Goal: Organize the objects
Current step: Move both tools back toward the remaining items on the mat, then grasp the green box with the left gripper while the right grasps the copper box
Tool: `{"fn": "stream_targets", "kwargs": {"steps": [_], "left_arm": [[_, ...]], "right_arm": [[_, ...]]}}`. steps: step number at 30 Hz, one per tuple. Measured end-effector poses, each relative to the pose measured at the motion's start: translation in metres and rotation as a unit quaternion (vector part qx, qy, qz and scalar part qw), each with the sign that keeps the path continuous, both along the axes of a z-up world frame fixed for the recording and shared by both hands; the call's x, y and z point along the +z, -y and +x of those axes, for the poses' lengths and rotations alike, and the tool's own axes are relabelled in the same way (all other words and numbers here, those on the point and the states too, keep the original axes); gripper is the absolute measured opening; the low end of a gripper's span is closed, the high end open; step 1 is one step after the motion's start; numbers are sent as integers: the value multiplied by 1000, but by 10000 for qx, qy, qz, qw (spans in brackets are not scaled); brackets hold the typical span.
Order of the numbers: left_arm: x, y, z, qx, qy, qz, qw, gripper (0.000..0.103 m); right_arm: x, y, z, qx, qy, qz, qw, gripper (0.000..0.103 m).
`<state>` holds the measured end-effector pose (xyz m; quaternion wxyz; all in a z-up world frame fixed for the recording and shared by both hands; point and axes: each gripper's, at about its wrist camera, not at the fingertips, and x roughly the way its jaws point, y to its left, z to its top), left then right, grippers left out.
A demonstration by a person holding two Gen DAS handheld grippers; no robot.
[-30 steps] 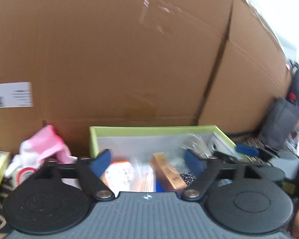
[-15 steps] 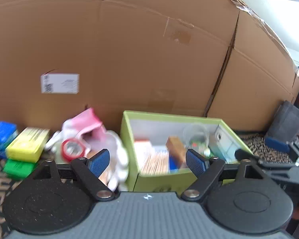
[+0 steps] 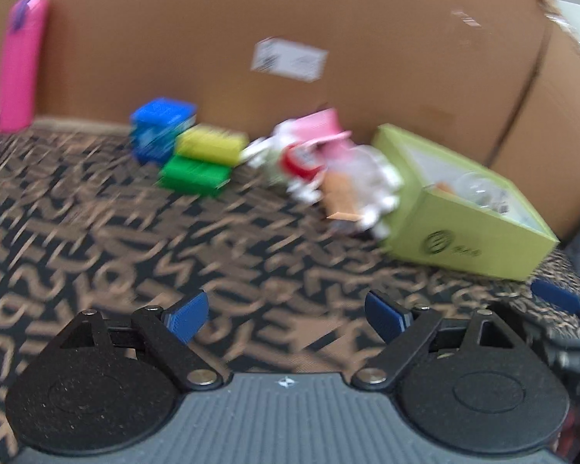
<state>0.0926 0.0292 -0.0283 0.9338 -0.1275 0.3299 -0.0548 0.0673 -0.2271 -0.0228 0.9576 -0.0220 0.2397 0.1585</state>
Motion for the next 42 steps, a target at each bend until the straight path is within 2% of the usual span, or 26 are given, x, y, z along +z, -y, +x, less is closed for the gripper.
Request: {"fn": "stream_targets", "kwargs": {"steps": [4,10,15,20,27,28,30,32,34,37,42], "left_arm": [[-5,-25,-7,209,-141,-61,9997,91],[6,-51,2,335,206,218,9990,91],[14,-60,34,125,363,338,9987,91],[8,-50,81,-11,420,482,9980,91],[-7,-43,133,162,371,714,9966,91],[-8,-43,138,158,342,718,9967,89],[-11,-44,146,65,261,697,9972,63],[-12,-46,147,24,236,697,9973,63],[-10,-46,139,-9,204,681,9975,62],[-7,-44,115,-154,103,623,9979,62],[-10,-51,63,-233,157,527,9982,63]], "right_arm": [[-17,-28,-3,328,-428,95,9985,103],[-11,-56,0,562,-393,53,9976,103],[-12,-72,10,598,-457,-2,9972,103],[-20,-79,14,597,-601,-63,9964,103],[-22,-77,24,489,-683,-87,9964,103],[-22,-77,26,465,-686,-82,9965,103],[-21,-77,32,426,-657,0,9969,103],[-19,-78,40,341,-596,119,9976,98],[-19,-80,52,223,-557,234,9979,84],[-21,-83,71,0,-514,382,9979,73],[-27,-96,100,-251,-526,251,9980,64]]}}
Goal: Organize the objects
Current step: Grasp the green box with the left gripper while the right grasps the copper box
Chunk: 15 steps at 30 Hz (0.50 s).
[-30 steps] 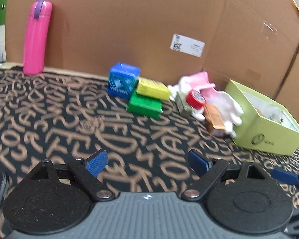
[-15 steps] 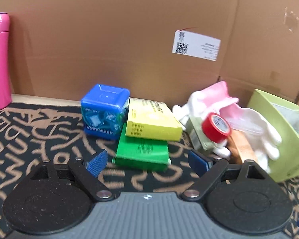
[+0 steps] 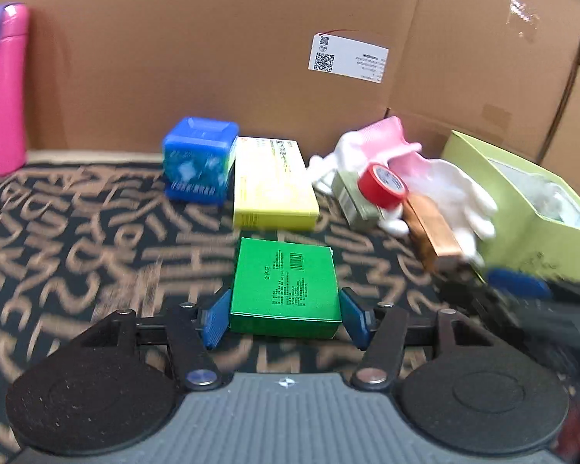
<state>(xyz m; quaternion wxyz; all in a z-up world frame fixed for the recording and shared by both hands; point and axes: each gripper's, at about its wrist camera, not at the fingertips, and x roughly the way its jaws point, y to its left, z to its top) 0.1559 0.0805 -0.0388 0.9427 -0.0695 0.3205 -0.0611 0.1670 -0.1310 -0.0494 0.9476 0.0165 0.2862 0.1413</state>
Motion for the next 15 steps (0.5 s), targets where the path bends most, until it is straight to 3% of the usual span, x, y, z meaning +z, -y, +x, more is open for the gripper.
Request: {"fn": "stream_targets", "kwargs": {"steps": [4,9,11,13,15], "left_arm": [[-3,-5,-20,56,62,-80,9999,64],[-2,-6,-19,115,105,-93,9998,66],[-1,-8,-20,112,140,-157,9997,69],[-1,-9,-21,118,156,-200,9996,72],[-1,-8,-20,112,147,-173,9997,72]], "right_arm": [[-6,-11,15,-261,-49,-227,9994,62],[-11,-22,28,-632,-151,-406,9971,60],[-13,-22,35,-785,-196,-406,9959,54],[-16,-21,43,-882,-288,-382,9950,33],[-16,-18,42,-842,-290,-293,9956,33]]}}
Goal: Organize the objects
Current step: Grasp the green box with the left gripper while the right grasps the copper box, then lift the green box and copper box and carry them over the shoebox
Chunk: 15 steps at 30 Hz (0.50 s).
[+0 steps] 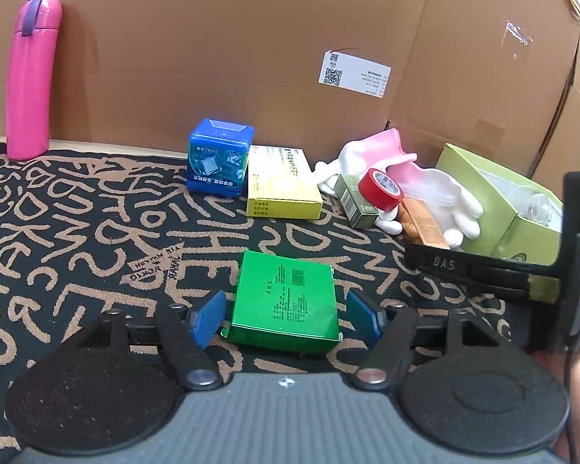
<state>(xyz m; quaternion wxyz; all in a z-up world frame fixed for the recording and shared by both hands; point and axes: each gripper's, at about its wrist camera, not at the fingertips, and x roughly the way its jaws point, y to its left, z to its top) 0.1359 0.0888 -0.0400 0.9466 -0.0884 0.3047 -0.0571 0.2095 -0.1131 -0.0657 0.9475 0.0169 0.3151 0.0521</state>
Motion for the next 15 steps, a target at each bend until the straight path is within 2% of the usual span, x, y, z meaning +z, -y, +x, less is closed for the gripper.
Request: {"fn": "stream_targets", "kwargs": {"steps": [3,8,15], "left_arm": [[-2,0,1,-6,-69,13,10000,72],[-4,2,-5,-140,-108,118,9998,65],[-3,23,-43,-573,-162,263,9979,65]], "right_arm": [[3,4,-15,211,34,-67,9997,33],[5,28,-76,809,-80,134,9966,31],[13,58,-160,1252,-242,-203,9916,31]]}}
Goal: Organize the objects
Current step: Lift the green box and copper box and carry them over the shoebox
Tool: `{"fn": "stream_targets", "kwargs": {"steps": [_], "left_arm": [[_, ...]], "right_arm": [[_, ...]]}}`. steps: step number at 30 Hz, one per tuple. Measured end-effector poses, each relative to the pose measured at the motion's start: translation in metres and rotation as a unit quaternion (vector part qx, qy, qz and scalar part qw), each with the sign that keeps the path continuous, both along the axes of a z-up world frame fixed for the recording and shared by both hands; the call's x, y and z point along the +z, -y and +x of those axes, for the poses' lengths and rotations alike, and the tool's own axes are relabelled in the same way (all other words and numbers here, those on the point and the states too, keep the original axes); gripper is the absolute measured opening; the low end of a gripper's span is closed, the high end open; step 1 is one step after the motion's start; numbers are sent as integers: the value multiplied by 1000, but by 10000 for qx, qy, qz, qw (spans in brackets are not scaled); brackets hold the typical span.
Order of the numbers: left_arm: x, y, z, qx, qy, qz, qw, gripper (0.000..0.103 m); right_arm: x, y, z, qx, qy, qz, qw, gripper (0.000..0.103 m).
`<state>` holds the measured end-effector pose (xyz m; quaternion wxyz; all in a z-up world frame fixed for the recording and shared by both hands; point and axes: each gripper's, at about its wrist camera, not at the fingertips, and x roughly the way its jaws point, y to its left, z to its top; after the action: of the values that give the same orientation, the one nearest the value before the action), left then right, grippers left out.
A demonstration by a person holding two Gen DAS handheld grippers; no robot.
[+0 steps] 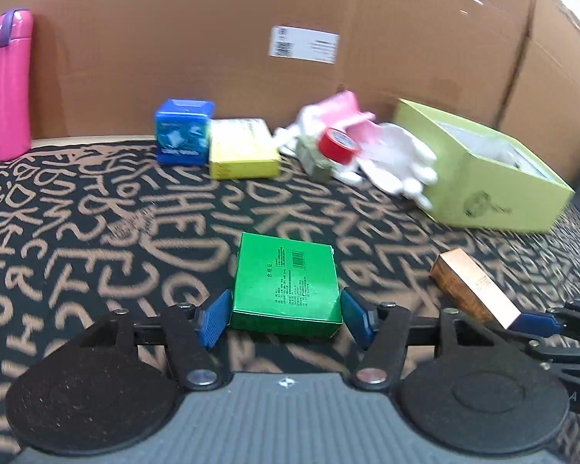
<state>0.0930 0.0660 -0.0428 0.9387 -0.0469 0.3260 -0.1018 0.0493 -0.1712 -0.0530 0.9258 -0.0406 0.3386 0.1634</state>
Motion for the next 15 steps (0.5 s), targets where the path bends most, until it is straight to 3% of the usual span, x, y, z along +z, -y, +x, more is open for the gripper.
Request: {"fn": "stream_targets", "kwargs": {"steps": [2,6,11,15], "left_arm": [[0,6,-10,-74,-26,-39,10000,66],[-1,18,-13,32,24,240,9997,72],[-1,20,4,185,-49,302,9994,72],[-2,22,7,102,-33,344,9993,66]], "right_arm": [[2,5,-9,-2,-6,71,10000,32],[5,8,-10,-8,125,225,9997,35],[2,0,10,-21,193,279,9994,37],[-3,-8,21,-13,144,147,9998,37]]}}
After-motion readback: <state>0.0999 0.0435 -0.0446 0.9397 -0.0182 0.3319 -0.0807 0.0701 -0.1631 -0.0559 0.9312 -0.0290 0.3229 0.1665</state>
